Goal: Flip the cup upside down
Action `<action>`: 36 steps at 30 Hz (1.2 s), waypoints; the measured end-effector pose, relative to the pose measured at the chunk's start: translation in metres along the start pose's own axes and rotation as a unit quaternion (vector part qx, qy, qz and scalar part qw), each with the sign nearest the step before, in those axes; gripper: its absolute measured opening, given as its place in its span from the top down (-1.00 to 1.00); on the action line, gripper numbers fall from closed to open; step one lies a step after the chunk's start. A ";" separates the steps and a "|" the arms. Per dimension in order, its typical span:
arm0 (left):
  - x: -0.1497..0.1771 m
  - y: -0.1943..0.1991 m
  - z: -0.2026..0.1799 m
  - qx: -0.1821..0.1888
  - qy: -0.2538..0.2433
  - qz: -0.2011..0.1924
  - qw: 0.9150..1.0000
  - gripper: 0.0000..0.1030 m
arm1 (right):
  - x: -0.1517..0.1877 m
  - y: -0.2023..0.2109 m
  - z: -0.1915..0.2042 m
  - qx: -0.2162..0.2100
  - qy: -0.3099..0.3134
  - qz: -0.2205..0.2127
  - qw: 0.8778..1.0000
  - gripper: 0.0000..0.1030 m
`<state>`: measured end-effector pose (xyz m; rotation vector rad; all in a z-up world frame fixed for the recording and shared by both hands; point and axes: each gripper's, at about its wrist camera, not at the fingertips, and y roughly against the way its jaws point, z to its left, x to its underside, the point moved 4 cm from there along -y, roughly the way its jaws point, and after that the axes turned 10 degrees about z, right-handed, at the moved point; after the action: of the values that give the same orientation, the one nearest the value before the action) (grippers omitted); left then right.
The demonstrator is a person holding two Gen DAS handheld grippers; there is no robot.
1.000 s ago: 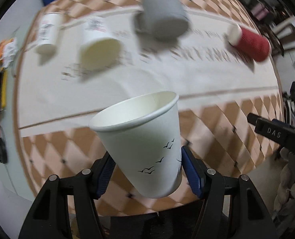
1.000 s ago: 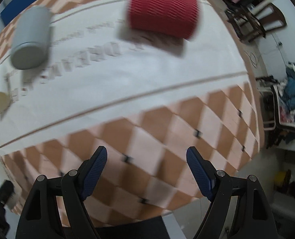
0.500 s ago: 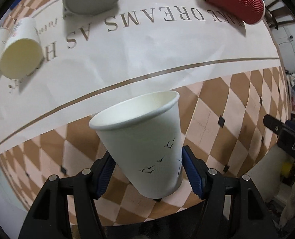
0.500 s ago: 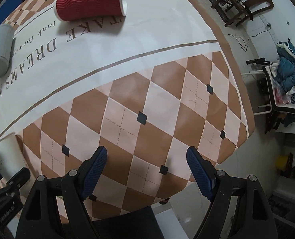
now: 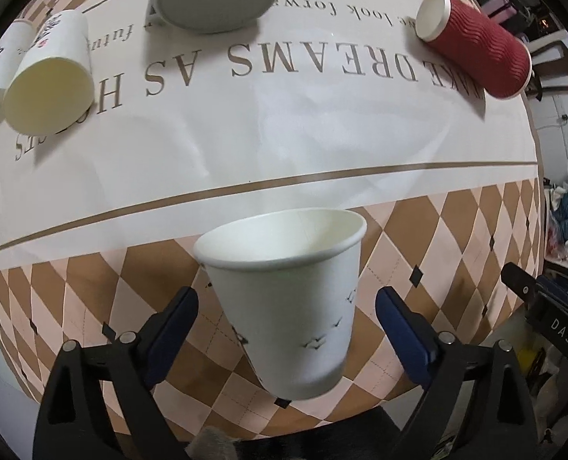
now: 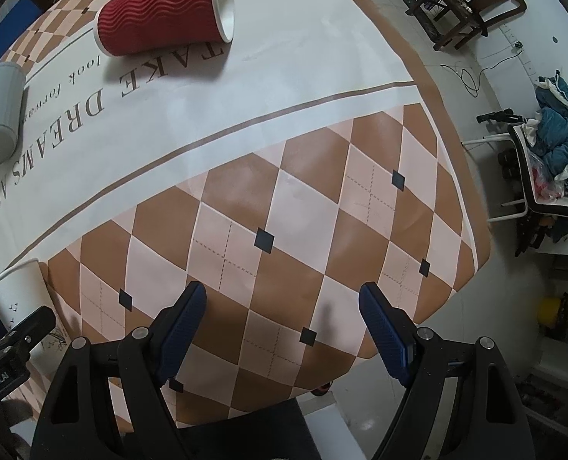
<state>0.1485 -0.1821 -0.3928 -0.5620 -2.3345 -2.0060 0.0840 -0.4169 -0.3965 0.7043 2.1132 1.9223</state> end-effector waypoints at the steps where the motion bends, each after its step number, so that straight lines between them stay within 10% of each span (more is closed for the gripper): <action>1: 0.003 0.005 0.000 0.004 0.005 -0.002 1.000 -0.84 | 0.000 0.001 -0.002 -0.001 0.000 -0.002 1.000 -0.61; 10: 0.046 0.107 0.035 -0.022 0.044 -0.118 0.992 -1.00 | 0.005 0.050 0.016 -0.024 0.128 -0.059 0.990 -0.75; 13: 0.062 0.113 0.064 -0.086 0.081 -0.145 0.982 -1.00 | 0.015 0.075 0.060 0.029 0.288 -0.109 0.951 -0.76; 15: 0.074 0.099 0.077 -0.109 0.106 -0.139 0.979 -1.00 | 0.032 0.084 0.095 0.085 0.404 -0.141 0.900 -0.76; 18: 0.092 0.064 0.100 -0.125 0.145 -0.106 0.976 -1.00 | 0.064 0.082 0.144 0.192 0.567 -0.192 0.778 -0.75; 23: 0.102 0.011 0.112 -0.119 0.161 -0.064 0.978 -1.00 | 0.124 0.036 0.179 0.364 0.764 -0.259 0.464 -0.71; 27: 0.104 -0.010 0.117 -0.100 0.170 -0.048 0.979 -1.00 | 0.148 0.003 0.187 0.423 0.823 -0.276 0.259 -0.63; 30: 0.106 -0.017 0.123 -0.089 0.174 -0.047 0.980 -1.00 | 0.157 -0.010 0.191 0.435 0.841 -0.279 0.160 -0.63; 36: 0.108 -0.021 0.141 -0.075 0.179 -0.051 0.980 -1.00 | 0.164 -0.035 0.202 0.454 0.848 -0.269 0.057 -0.53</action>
<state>0.0726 -0.0214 -0.4121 -0.0686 -2.0504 -2.1251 0.0263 -0.1630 -0.4305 1.6322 -1.1541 0.2669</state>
